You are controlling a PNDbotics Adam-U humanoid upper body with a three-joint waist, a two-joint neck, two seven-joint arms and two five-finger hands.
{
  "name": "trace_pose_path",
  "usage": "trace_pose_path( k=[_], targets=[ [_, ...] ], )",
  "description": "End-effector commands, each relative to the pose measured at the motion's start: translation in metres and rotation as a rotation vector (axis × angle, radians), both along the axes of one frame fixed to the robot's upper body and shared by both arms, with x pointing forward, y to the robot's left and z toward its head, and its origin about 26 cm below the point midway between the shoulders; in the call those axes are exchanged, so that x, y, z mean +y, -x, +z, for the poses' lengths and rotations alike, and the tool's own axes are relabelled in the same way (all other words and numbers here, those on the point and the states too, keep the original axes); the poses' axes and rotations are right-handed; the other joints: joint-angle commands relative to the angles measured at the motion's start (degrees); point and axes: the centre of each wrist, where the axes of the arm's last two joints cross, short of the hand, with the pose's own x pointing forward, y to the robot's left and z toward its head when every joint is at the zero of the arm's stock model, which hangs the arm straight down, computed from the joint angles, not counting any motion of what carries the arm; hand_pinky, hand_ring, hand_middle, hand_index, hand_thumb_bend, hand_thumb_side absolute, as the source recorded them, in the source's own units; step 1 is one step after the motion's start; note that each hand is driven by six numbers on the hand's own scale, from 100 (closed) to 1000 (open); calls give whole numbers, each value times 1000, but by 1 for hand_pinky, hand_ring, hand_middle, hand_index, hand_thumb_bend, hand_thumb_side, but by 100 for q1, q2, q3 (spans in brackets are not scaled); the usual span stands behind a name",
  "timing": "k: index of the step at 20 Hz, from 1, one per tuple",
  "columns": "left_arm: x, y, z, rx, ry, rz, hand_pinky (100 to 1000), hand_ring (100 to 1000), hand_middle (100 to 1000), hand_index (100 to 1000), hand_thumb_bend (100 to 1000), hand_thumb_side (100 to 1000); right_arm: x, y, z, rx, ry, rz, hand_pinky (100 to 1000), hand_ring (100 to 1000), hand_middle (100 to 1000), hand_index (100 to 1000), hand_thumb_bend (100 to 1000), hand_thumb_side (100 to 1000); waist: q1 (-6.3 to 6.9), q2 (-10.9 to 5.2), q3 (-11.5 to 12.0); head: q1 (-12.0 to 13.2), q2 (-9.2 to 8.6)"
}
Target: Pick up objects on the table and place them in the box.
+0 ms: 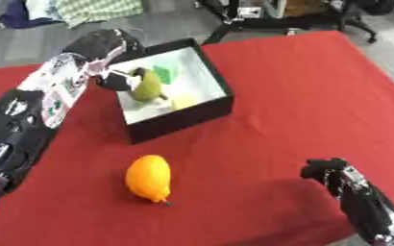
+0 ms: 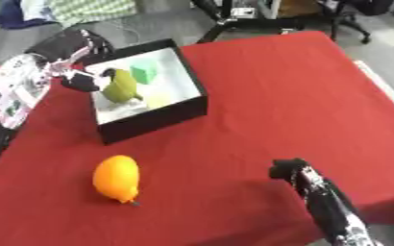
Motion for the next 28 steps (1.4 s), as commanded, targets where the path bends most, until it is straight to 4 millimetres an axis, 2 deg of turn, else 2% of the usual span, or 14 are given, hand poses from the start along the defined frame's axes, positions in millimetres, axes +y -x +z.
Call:
trace_pose_path(
  k=[1,3,4,5,8,11,14,17,24,28],
  targets=[
    [5,0,11,-32,1,4,756,633,676,906,502,807,-2,-1,4,-17,8,4,1000,801,698,798,100,1000,-22,-103,1,-1,-11],
    [11,4,20,-58,55,6,758,623,667,903,443,805,-3,-1,5,-18,8,2,1000,801,698,798,100,1000,-17,-102,12,-11,-11],
    [14,8,28,-81,96,1,760,613,655,899,391,786,-3,-1,4,-17,9,-1,1000,801,698,798,100,1000,-14,-101,21,-16,-11],
    [18,15,38,-106,146,-7,760,609,649,898,376,779,-3,-1,4,-17,10,-3,1000,801,698,798,100,1000,-9,-100,31,-21,-11],
    [28,40,72,-189,288,-28,762,589,623,886,294,732,-4,-1,4,-15,13,-9,1000,801,698,798,100,1000,2,-99,69,-30,-11],
    [43,73,100,-272,426,-47,762,579,611,878,268,700,-5,-1,5,-19,16,-12,1000,801,698,798,100,1000,9,-101,128,-37,-11],
    [57,103,113,-316,532,-52,764,570,598,867,239,696,-6,-1,5,-26,18,-19,1000,801,698,798,100,1000,12,-101,176,-37,-11],
    [68,124,107,-314,592,-39,768,571,601,867,207,694,-8,1,5,-27,25,-22,1000,801,698,798,100,1000,13,-96,208,-33,-11],
    [89,150,51,-217,749,57,776,563,589,855,116,749,-12,1,9,-76,45,0,1000,802,699,799,100,1000,0,-76,291,-209,-11],
    [93,168,27,-121,689,-36,783,576,599,858,110,750,-11,1,7,-65,47,2,1000,802,699,799,100,1000,4,-73,338,-284,-11]
  ],
)
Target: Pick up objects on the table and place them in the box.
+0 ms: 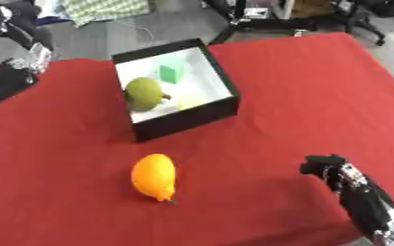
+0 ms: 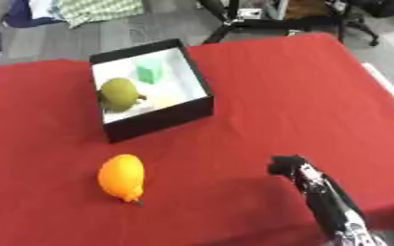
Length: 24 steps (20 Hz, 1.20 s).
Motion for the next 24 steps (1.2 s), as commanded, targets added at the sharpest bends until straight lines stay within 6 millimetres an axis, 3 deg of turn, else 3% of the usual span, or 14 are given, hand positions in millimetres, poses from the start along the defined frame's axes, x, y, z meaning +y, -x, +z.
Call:
trace_pose_path(
  k=[1,5,6,7,12,21,24],
  targets=[
    [4,9,1,-18,-64,-79,787,585,605,857,104,743,-3,0,6,-24,19,9,1000,802,699,799,100,1000,5,-74,18,-60,-11],
    [0,16,-18,97,-227,-227,795,614,634,867,110,737,-3,-1,8,-35,17,17,1000,802,699,799,100,1000,8,-81,24,-125,-11],
    [-2,18,-22,140,-279,-274,797,626,649,872,359,508,-3,-1,7,-31,17,19,1000,802,699,799,100,1000,8,-84,17,-129,-11],
    [-4,19,-24,182,-336,-312,798,634,657,875,130,719,-3,-1,6,-26,17,20,1000,802,699,799,100,1000,8,-85,10,-129,-11],
    [-12,20,-28,304,-556,-383,803,666,686,885,151,637,-1,1,4,-5,20,22,1000,802,699,799,100,1000,11,-76,-25,-161,-11],
    [-34,16,-31,330,-611,-425,807,689,701,890,142,599,1,2,3,10,20,26,1000,802,699,799,100,1000,13,-83,-60,-182,-11],
    [-48,12,-33,295,-651,-435,806,704,715,900,163,550,1,2,2,13,21,28,1000,802,698,799,100,1000,12,-90,-81,-156,-11]
  ],
)
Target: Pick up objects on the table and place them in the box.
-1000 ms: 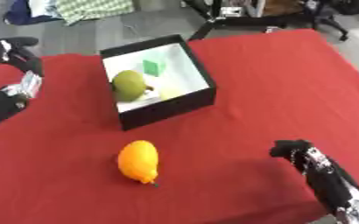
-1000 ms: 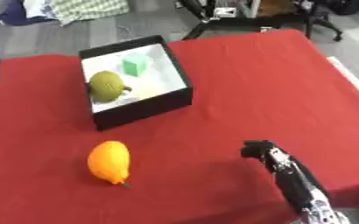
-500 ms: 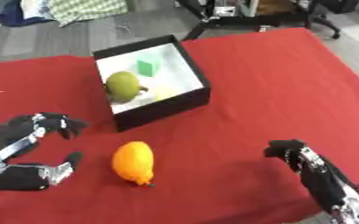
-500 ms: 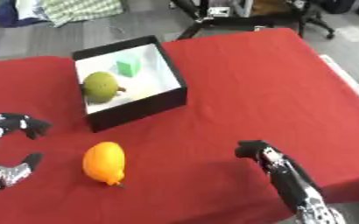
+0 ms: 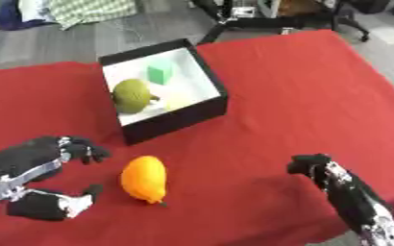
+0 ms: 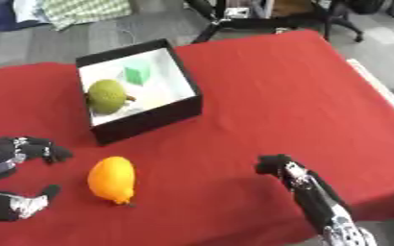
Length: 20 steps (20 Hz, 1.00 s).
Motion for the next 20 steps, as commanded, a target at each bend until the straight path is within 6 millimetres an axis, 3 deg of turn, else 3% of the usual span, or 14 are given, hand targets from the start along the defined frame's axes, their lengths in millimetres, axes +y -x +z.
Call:
trace_pose_path(
  k=[1,13,15,16,18,20],
  targets=[
    [-10,-4,1,-51,-39,-15,807,709,720,902,175,539,-1,0,4,-9,13,3,1000,801,698,799,100,1000,10,-91,-12,3,-11],
    [-36,-21,-34,-150,-141,-35,814,735,738,906,217,501,0,0,3,-4,12,10,1000,802,698,798,100,1000,11,-94,-47,-4,-11],
    [-39,-24,-41,-155,-140,-40,793,682,670,839,172,418,0,0,3,-4,12,11,1000,802,698,798,100,1000,11,-95,-53,1,-11],
    [-40,-25,-45,-157,-135,-36,775,634,619,793,113,312,0,0,3,-4,12,11,1000,802,698,798,100,1000,11,-96,-56,5,-11],
    [-40,-28,-53,-158,-125,-25,751,575,553,735,100,156,0,0,3,-4,11,11,1000,802,698,798,100,1000,12,-98,-62,6,-11],
    [-38,-30,-57,-169,-101,-5,726,523,498,676,100,133,0,0,3,-3,10,11,1000,802,698,798,100,1000,13,-99,-63,4,-11]
  ],
)
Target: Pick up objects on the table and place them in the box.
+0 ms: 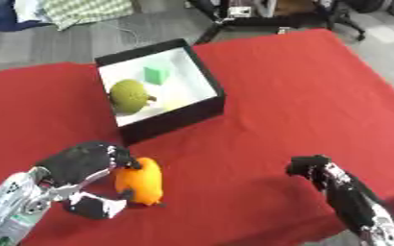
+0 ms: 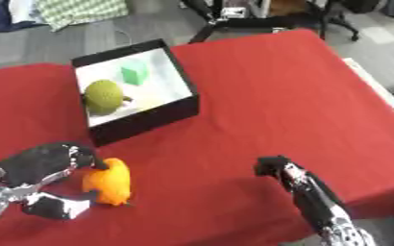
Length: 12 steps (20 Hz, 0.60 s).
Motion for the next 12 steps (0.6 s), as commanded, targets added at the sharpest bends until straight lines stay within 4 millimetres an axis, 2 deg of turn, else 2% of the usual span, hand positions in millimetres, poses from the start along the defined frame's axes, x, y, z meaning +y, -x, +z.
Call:
trace_pose_path(
  k=[1,5,9,12],
  targets=[
    [4,-4,-1,-41,29,22,715,504,479,659,100,139,-1,-1,4,-12,11,3,1000,802,698,798,100,1000,14,-99,-8,2,-11],
    [10,-7,10,-119,131,77,670,426,395,564,100,163,-1,-1,4,-11,11,3,1000,802,698,798,100,1000,13,-101,4,-12,-11],
    [14,-7,34,-197,257,139,675,406,376,549,100,191,-1,0,4,-10,11,-1,1000,802,699,798,100,1000,11,-103,23,-7,-11],
    [13,-6,61,-256,364,166,680,406,377,553,100,201,-2,0,3,-6,12,-4,1000,802,699,798,100,1000,11,-106,39,-4,-11]
  ],
)
